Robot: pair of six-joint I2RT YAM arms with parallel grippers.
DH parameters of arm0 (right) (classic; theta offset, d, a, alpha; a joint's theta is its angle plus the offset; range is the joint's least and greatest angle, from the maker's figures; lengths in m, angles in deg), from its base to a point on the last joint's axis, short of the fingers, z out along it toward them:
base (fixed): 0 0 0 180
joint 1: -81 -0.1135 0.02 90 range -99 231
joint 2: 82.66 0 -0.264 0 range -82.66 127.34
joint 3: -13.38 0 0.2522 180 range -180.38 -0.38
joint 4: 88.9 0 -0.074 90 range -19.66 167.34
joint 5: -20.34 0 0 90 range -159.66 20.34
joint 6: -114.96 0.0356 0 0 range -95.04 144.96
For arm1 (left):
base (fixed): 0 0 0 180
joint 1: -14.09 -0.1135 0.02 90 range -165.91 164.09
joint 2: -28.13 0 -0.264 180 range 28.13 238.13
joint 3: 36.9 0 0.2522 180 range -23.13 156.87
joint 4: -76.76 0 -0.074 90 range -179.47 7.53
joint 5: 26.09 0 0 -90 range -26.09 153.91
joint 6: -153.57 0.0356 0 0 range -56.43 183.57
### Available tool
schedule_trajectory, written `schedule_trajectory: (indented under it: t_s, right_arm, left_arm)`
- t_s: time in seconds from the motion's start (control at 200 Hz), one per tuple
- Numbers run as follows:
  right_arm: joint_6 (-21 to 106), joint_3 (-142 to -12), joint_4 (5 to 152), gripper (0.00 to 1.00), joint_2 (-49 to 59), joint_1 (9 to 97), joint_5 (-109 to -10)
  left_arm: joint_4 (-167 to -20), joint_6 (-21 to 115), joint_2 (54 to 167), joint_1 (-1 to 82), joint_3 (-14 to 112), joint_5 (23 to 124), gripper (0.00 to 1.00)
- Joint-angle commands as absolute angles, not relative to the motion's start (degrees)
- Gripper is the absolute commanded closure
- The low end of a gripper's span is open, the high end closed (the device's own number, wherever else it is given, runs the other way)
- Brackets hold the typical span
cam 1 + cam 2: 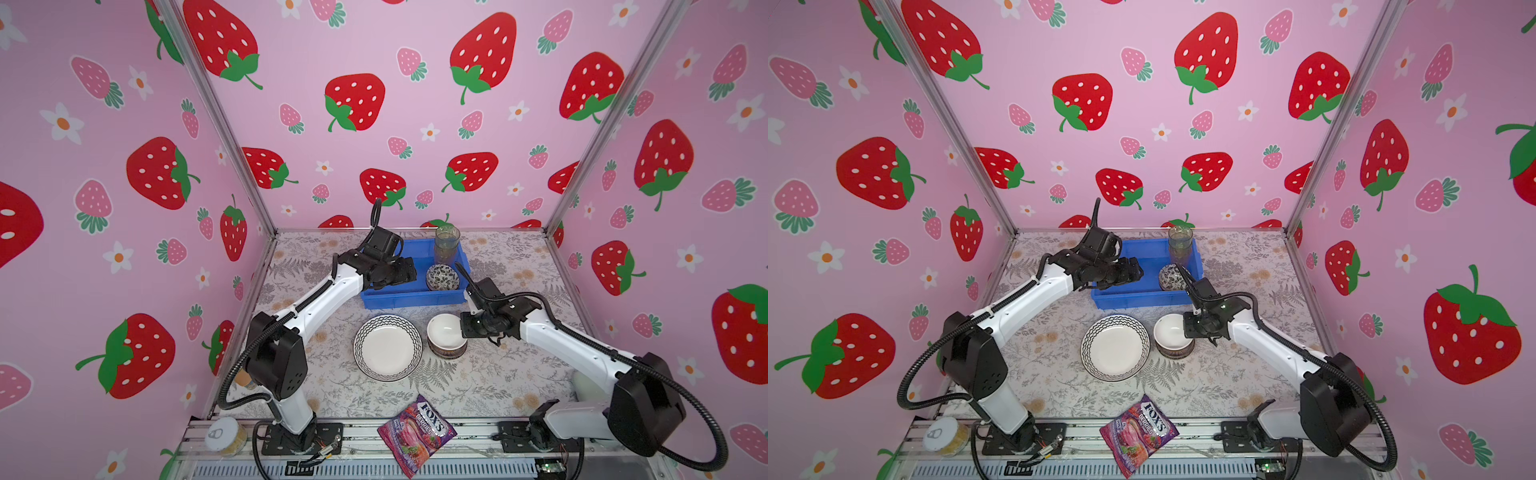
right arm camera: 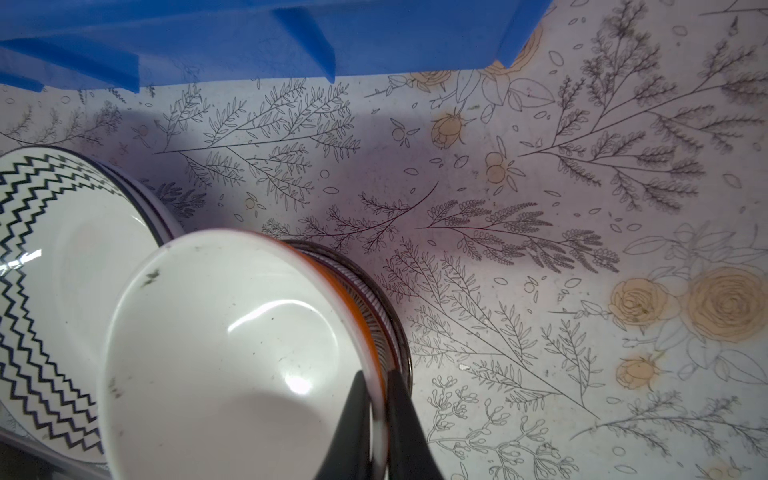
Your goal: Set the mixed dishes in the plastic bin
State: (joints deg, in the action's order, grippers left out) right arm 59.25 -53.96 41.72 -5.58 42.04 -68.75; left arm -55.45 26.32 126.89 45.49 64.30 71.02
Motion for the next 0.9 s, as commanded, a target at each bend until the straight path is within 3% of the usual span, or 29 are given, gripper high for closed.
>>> schedule_trajectory:
  t_s: [0.0,0.7,0.89]
  right_arm:
    - [59.0,-56.3,40.8,0.92,-7.1,41.8,-69.3]
    - [53.8,-65.7,39.9,0.96,-3.6,41.8,-66.1]
    - [53.4,-66.6,40.7,0.97,-3.1,41.8,-64.7]
  left_arm:
    - [-55.3,26.1,124.6,46.5,63.0,71.4,0.12]
    - [-56.8,19.0,119.1,56.3,52.4,72.2,0.14]
    - [-56.4,18.8,119.7,56.9,52.4,72.1,0.19]
